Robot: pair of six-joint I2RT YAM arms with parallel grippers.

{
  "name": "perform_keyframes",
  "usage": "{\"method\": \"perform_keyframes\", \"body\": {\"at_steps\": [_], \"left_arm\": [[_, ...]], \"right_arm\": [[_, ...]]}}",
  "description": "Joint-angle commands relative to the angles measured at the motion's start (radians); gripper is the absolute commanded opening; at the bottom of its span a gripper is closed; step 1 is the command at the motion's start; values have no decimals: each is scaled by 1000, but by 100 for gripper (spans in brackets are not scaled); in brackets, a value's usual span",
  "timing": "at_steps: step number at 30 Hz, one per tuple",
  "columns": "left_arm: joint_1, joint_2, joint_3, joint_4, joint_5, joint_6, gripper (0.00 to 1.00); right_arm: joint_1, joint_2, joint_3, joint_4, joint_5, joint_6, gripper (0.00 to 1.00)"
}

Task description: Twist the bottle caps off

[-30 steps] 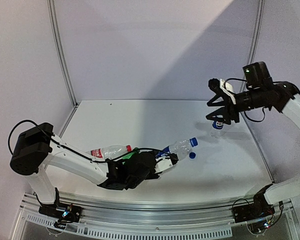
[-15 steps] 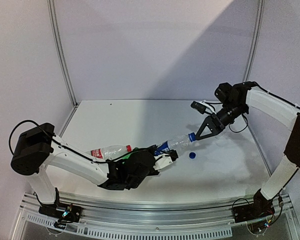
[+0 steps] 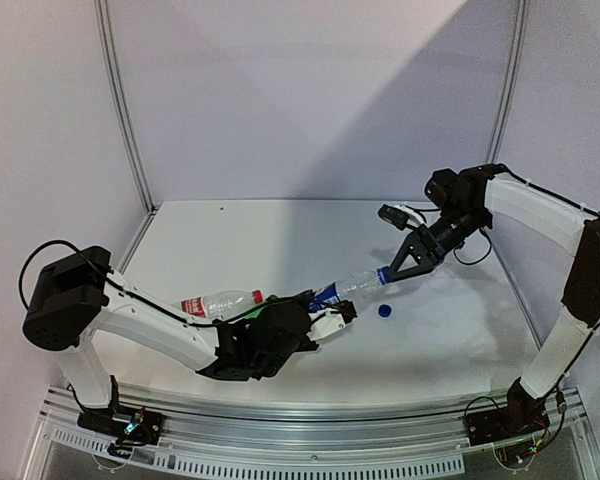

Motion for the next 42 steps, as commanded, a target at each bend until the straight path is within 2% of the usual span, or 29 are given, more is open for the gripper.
{"method": "perform_keyframes", "body": {"at_steps": [1, 11, 16, 20, 23, 25, 26, 28, 31, 34, 39, 42], "left_arm": [[-3, 17, -8, 24, 1, -2, 47], [-4, 15, -8, 16, 6, -8, 48], [-2, 9, -11, 6, 25, -22, 48], [2, -10, -15, -32, 81, -57, 48], [6, -21, -9, -81, 143, -96, 48], [9, -34, -9, -113, 195, -121, 48], [14, -44, -9, -133, 236, -138, 48], [23, -63, -8, -180, 334, -173, 48], [40, -84, 0, -253, 521, -213, 49], [66, -98, 21, -333, 723, -257, 49], [146, -124, 81, -503, 1103, -338, 48], [161, -126, 116, -610, 1215, -347, 48]], "right_arm": [[-2, 19, 33, 1, -15, 3, 44], [-2, 42, 48, 5, -11, -8, 34], [-3, 39, 55, 10, 16, -57, 16], [3, -8, 59, 35, 153, -221, 6], [34, -87, 14, 55, 293, -469, 5], [77, -171, -93, 142, 401, -645, 5], [95, -255, -173, 209, 443, -772, 6], [141, -386, -332, 380, 513, -920, 8], [214, -567, -488, 572, 586, -1062, 8], [282, -640, -525, 594, 659, -1144, 8], [346, -643, -550, 550, 806, -1260, 13], [350, -661, -596, 572, 852, -1301, 13]]}}
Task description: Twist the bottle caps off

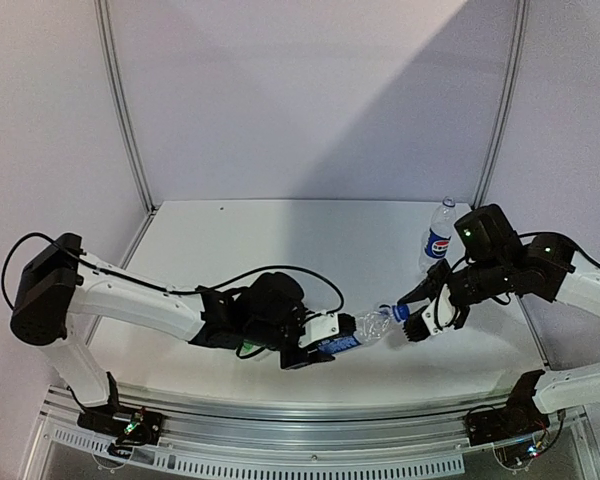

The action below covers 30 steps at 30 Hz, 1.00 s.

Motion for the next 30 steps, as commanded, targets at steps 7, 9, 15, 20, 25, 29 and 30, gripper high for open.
{"method": "perform_keyframes", "body": {"at_steps": [7, 9, 15, 20, 25, 29, 30], "left_arm": [[39, 62, 165, -402, 547, -55, 45], [40, 77, 183, -433, 575, -45, 44], [45, 42, 164, -393, 544, -53, 44], [50, -31, 98, -279, 403, -81, 44], [52, -69, 68, -231, 334, -93, 44], [52, -67, 66, -230, 304, -94, 44], [52, -66, 66, -231, 298, -94, 44]], "right_arm": [[9, -81, -88, 85, 154, -167, 13], [9, -87, -82, 77, 149, -162, 12], [9, -99, -104, 82, 145, -141, 21], [9, -78, -112, 92, 117, -55, 33], [9, -27, -98, 112, 112, 27, 36], [8, -7, -89, 134, 102, 68, 61], [9, -5, -88, 136, 100, 79, 63]]}}
